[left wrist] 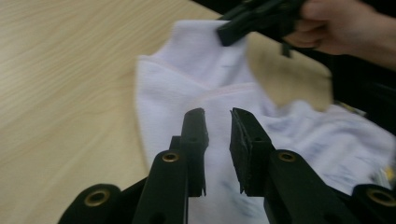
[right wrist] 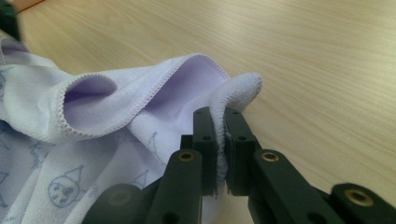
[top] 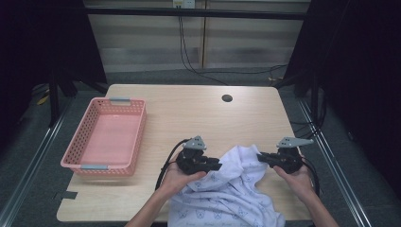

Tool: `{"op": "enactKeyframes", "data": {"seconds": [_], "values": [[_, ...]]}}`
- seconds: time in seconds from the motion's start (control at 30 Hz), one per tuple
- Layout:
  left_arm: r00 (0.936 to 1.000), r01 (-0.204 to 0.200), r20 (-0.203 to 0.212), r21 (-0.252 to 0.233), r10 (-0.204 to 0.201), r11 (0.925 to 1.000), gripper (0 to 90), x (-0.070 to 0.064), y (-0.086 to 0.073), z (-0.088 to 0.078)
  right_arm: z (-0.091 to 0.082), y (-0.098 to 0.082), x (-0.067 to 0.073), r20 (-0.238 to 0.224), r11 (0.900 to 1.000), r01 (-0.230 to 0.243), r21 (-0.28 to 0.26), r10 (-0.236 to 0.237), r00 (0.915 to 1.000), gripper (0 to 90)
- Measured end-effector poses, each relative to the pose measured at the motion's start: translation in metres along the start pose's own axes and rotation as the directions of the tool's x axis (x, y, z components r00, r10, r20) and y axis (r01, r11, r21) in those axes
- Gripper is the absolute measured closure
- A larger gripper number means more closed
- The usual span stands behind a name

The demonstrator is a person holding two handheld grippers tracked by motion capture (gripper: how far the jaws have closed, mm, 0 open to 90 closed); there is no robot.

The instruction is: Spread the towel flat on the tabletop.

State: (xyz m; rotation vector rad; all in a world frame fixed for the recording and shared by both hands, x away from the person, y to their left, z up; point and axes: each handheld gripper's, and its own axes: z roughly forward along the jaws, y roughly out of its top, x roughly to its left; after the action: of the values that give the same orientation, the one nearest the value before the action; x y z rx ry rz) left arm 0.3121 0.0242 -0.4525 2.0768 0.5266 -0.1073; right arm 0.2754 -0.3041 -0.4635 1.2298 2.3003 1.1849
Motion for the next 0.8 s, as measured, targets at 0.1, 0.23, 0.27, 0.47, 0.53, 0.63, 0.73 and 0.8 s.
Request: {"op": "enactKeyframes", "data": {"seconds": [0.1,0.23,0.27,0.47,0.53,0.63,0.73,0.8], "values": [[0.9996,0.026,-0.013,0.069,-0.025,0.9973,66.3,0.007,-0.001,0.025,0.001,0.0,0.0,-0.002,1.0,-0.002,0.001,0.002,1.0,85.4],[0.9999,-0.013,-0.008,0.153,0.014,0.9881,52.1,0.0,-0.009,0.05,0.0,-0.001,0.0,-0.004,1.0,-0.003,-0.003,0.003,1.0,85.1],[0.9997,-0.024,0.002,0.164,0.024,0.9862,47.6,-0.002,-0.01,0.053,0.0,-0.001,-0.001,-0.007,1.0,-0.004,-0.005,0.004,1.0,85.1],[0.9934,-0.111,0.052,0.206,0.102,0.9723,56.4,-0.011,-0.011,0.06,0.003,-0.002,-0.001,-0.012,1.0,-0.004,0.006,0.004,0.9999,85.1],[0.99,-0.139,0.053,0.211,0.131,0.9676,69.1,-0.014,-0.013,0.059,0.004,-0.002,-0.001,-0.014,1.0,-0.003,0.009,0.003,0.9999,85.1],[0.9952,-0.091,0.049,0.135,0.085,0.9867,78.7,-0.011,-0.014,0.051,0.004,-0.002,-0.001,-0.013,1.0,-0.007,0.009,0.007,0.9999,85.1],[0.9985,-0.031,0.047,0.062,0.028,0.9976,78.8,-0.004,-0.012,0.035,0.001,-0.001,-0.003,-0.01,1.0,-0.021,-0.002,0.021,0.9997,85.1],[0.9995,-0.005,0.033,0.014,0.005,0.9999,78.1,0.001,-0.008,0.022,-0.001,-0.001,-0.005,-0.009,0.999,-0.029,-0.015,0.029,0.9995,84.9]]}}
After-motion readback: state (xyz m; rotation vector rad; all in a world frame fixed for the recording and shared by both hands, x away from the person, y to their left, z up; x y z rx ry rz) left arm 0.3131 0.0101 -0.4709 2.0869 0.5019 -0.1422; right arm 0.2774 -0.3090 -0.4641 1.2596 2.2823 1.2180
